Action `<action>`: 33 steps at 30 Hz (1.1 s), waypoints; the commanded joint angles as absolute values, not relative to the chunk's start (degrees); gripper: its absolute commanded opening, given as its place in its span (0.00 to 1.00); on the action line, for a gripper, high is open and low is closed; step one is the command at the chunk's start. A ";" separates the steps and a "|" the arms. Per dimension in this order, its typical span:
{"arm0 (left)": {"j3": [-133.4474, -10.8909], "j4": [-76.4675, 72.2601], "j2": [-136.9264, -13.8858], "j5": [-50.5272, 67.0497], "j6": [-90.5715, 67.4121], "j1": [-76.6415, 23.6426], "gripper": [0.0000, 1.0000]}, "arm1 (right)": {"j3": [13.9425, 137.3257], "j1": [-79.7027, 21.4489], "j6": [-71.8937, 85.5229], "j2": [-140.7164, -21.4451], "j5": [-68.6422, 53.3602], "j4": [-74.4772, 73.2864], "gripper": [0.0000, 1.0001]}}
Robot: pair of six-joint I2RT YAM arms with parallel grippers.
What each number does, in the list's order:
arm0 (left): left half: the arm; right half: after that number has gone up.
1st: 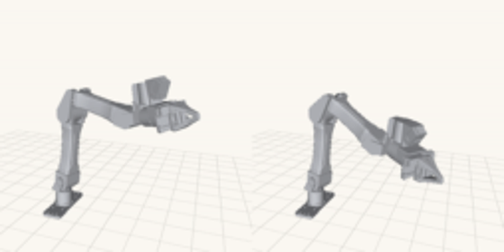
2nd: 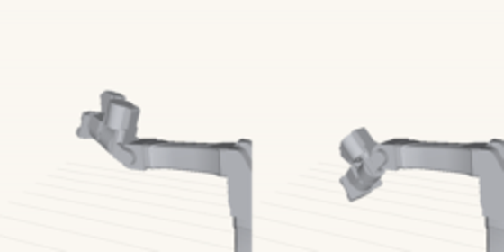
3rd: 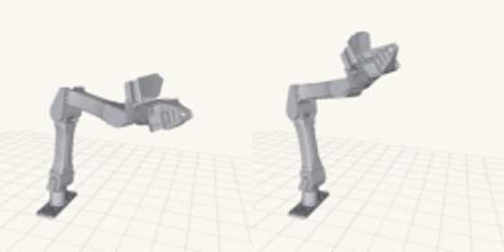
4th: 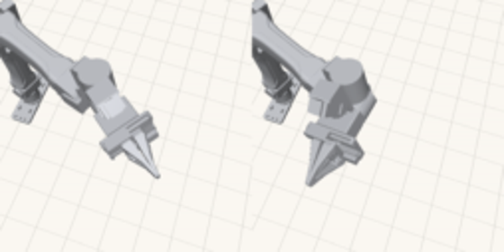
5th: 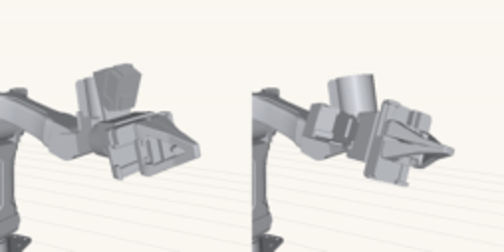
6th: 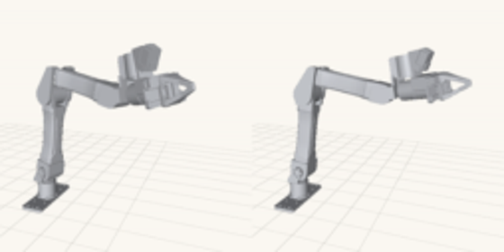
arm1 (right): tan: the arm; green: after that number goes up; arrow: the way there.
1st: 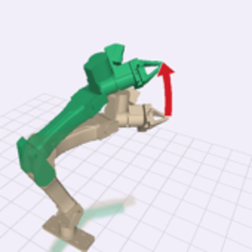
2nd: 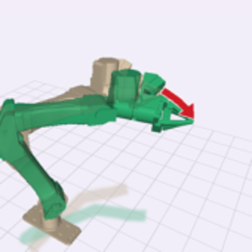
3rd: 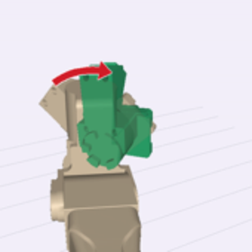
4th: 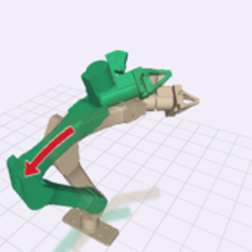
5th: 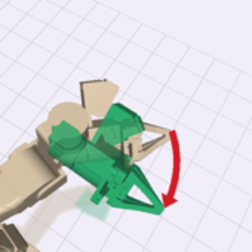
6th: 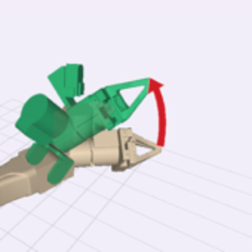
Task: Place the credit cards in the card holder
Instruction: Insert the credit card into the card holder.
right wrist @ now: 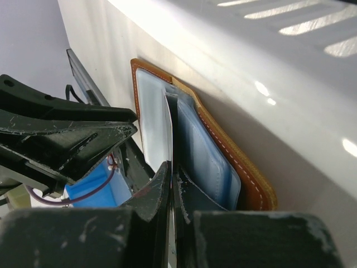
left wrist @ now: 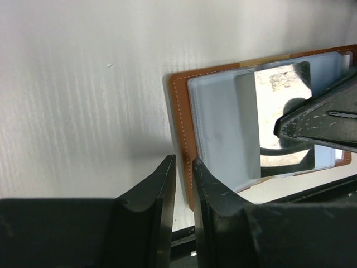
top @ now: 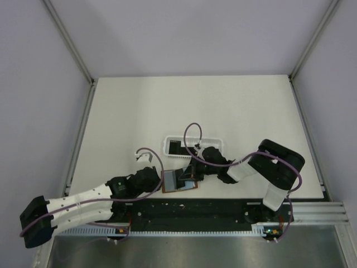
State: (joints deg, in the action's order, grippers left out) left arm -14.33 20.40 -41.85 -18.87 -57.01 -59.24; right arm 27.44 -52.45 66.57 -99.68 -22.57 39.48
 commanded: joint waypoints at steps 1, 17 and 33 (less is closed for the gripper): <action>-16.79 23.29 -41.66 -21.36 -58.80 -59.33 0.25 | 28.83 -53.35 63.90 -98.26 -20.39 35.07 0.00; -13.62 13.89 -44.30 -15.03 -57.30 -59.41 0.07 | 29.71 -54.14 64.07 -99.32 -20.13 34.54 0.00; -11.69 11.43 -43.68 -14.33 -57.57 -59.59 0.03 | 33.13 -55.99 63.37 -101.52 -22.15 33.33 0.01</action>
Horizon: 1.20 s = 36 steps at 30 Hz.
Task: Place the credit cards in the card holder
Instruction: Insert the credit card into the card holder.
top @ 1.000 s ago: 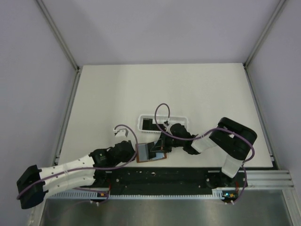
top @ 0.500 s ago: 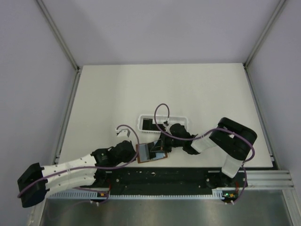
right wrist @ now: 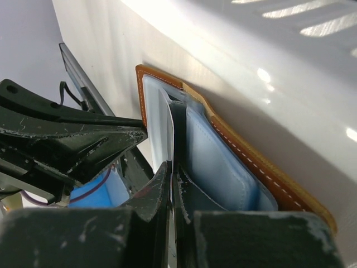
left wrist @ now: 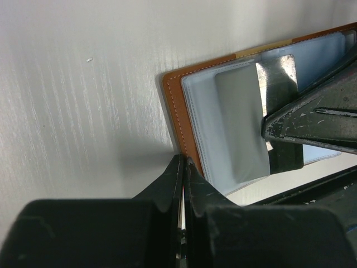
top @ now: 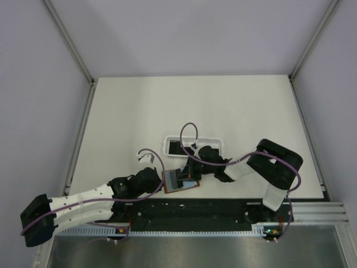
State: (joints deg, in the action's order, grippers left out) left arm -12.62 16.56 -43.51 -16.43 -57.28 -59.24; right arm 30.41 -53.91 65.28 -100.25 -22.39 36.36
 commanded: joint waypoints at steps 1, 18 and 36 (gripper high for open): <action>-11.69 11.43 -43.59 -14.41 -57.48 -59.59 0.03 | 33.22 -55.99 63.20 -101.08 -21.10 31.92 0.04; -11.69 11.43 -43.50 -15.20 -57.30 -59.50 0.03 | 43.85 -56.08 47.73 -91.06 -7.47 -1.83 0.38; -13.18 9.15 -44.65 -15.47 -54.94 -59.59 0.09 | 48.07 -56.16 43.68 -86.84 -0.44 -15.20 0.39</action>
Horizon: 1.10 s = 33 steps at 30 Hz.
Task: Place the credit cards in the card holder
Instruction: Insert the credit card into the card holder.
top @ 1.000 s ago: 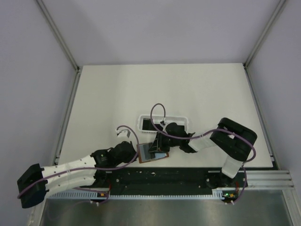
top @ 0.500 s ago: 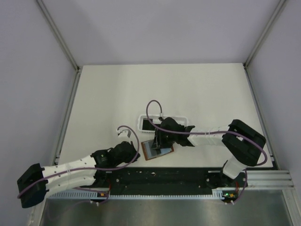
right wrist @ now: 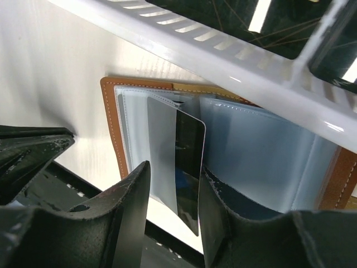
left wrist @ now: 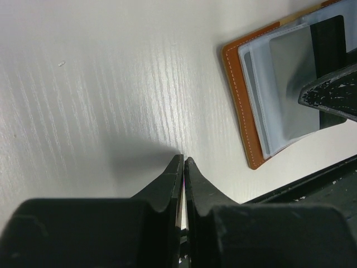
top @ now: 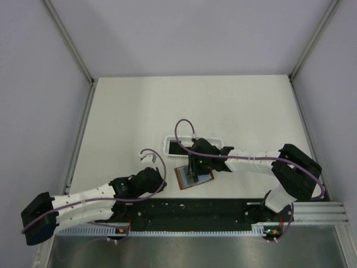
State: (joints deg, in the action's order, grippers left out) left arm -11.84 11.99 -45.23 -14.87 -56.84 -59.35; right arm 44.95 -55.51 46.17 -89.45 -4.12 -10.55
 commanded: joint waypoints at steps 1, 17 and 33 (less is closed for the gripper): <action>-13.27 7.92 -44.04 -15.38 -54.41 -59.59 0.12 | 48.08 -56.16 43.42 -86.66 -0.35 -15.21 0.39; -15.99 -13.62 -59.75 -9.23 -47.55 -59.59 0.39 | 45.79 -56.16 45.79 -87.71 -4.48 -10.20 0.37; -17.66 -15.56 -65.74 -9.49 -47.37 -59.59 0.17 | 45.00 -56.16 46.67 -88.95 -6.59 -7.82 0.32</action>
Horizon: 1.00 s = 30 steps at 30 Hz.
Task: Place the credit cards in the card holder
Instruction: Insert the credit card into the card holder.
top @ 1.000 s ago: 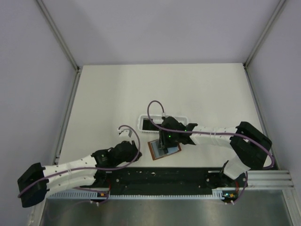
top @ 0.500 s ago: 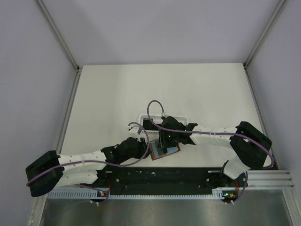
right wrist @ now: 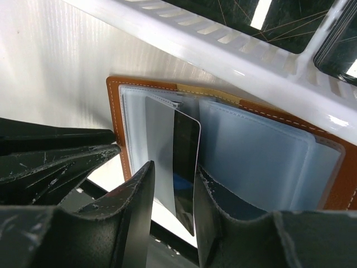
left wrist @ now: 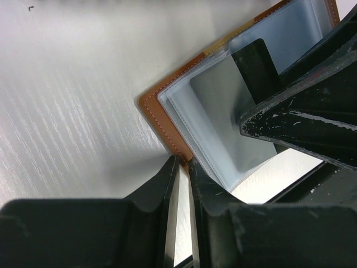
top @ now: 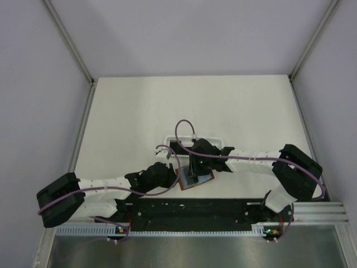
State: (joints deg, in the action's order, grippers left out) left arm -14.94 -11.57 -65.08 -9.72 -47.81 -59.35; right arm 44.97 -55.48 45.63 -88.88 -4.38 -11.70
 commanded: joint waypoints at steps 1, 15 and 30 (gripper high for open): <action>-17.93 -15.21 -65.83 -9.32 -47.29 -59.59 0.15 | 44.91 -56.25 46.76 -89.03 -6.68 -7.65 0.32; -19.60 -14.24 -60.81 -10.28 -44.65 -59.59 0.00 | 44.47 -56.16 47.11 -89.21 -6.59 -7.21 0.32; -18.02 -11.17 -61.00 -10.81 -46.85 -59.68 0.00 | 44.21 -56.16 47.28 -89.38 -6.42 -7.21 0.31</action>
